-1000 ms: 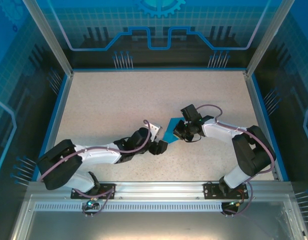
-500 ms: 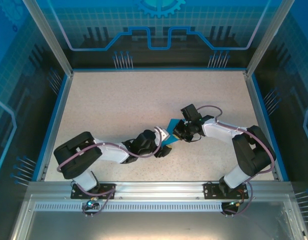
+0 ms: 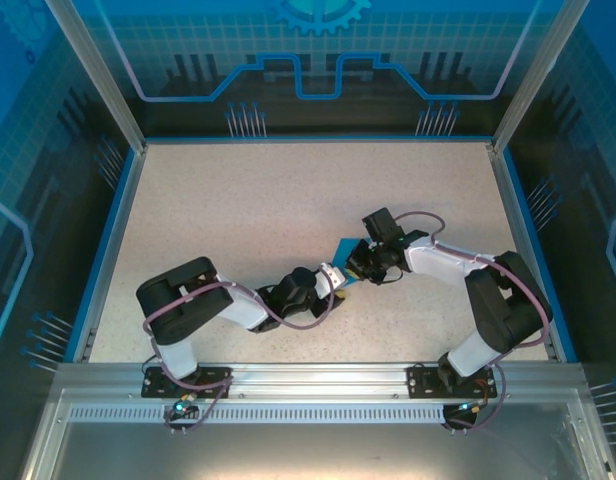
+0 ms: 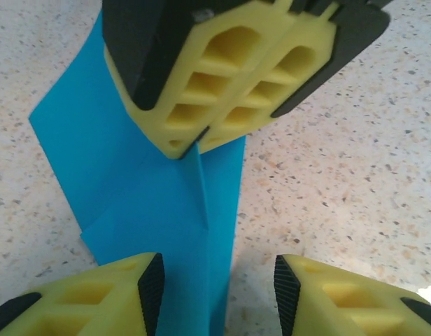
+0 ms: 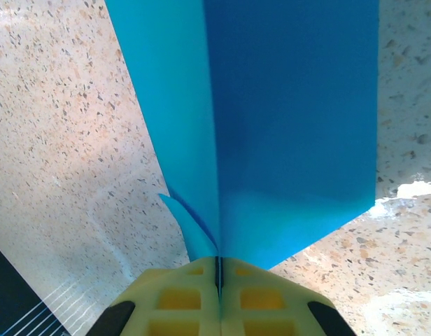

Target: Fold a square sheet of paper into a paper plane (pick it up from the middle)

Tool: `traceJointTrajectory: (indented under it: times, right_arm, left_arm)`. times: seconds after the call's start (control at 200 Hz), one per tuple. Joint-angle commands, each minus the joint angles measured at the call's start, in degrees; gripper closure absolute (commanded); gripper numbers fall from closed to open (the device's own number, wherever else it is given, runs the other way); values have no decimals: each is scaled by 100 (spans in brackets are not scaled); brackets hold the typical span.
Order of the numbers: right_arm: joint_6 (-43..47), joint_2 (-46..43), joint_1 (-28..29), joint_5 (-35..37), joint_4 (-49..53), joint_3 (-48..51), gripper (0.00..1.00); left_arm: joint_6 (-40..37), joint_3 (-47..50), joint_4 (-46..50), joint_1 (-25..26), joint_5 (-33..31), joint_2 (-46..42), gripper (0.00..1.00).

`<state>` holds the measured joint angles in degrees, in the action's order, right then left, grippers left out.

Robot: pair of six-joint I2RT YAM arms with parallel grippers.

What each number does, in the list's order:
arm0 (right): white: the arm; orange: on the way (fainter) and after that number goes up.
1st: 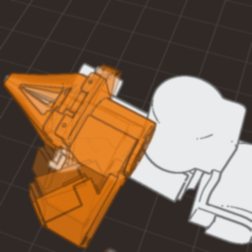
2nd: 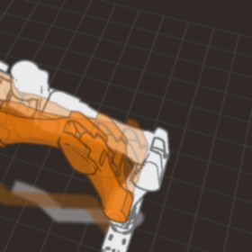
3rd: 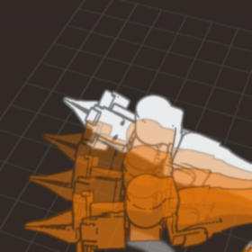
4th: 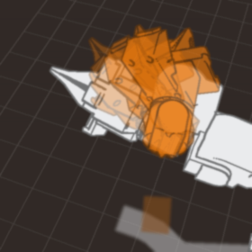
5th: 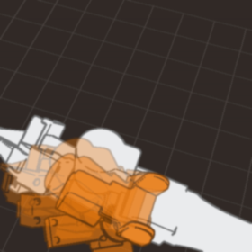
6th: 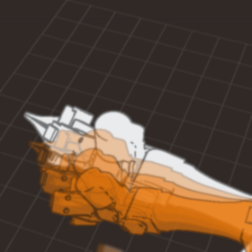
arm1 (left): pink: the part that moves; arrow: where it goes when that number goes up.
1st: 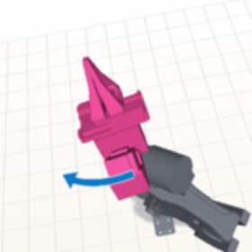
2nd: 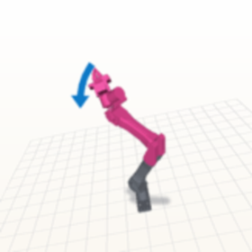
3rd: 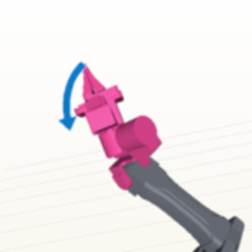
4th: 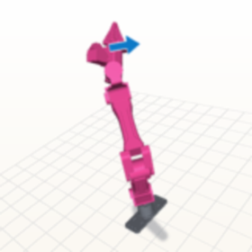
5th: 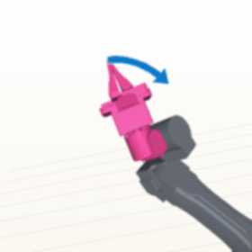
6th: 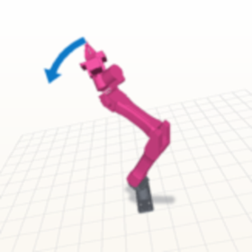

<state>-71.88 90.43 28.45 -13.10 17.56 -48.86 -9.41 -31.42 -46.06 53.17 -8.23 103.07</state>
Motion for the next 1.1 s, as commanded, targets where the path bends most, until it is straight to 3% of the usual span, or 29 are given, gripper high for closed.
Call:
traceJointTrajectory:
  times: [0.0, 0.465, 0.635, 0.745, 0.83, 0.89, 1.095]
  right_arm:
    - [-67, -171, -111, -155, 210, -117, 94]
    - [-108, -87, -128, -284, 344, -122, 91]
    - [-108, -109, -129, -290, 362, -123, 88]
    - [17, -211, -179, -297, 366, -120, 79]
    - [343, -388, -247, -276, 366, -117, 59]
    - [753, -550, -294, -271, 369, -119, 50]
    - [1952, -973, -637, -408, 206, 145, 41]
  left_arm:
    - [-227, 134, -593, 47, -449, 151, 53]
    - [-103, -32, -355, 62, -346, 196, 65]
    - [75, 7, -329, 62, -365, 188, 75]
    - [233, -13, -219, 62, -317, 179, 83]
    - [486, -32, -103, 63, -250, 153, 87]
    - [700, -31, -15, 62, -124, 111, 88]
    - [1552, -81, 456, 58, 170, -140, 89]
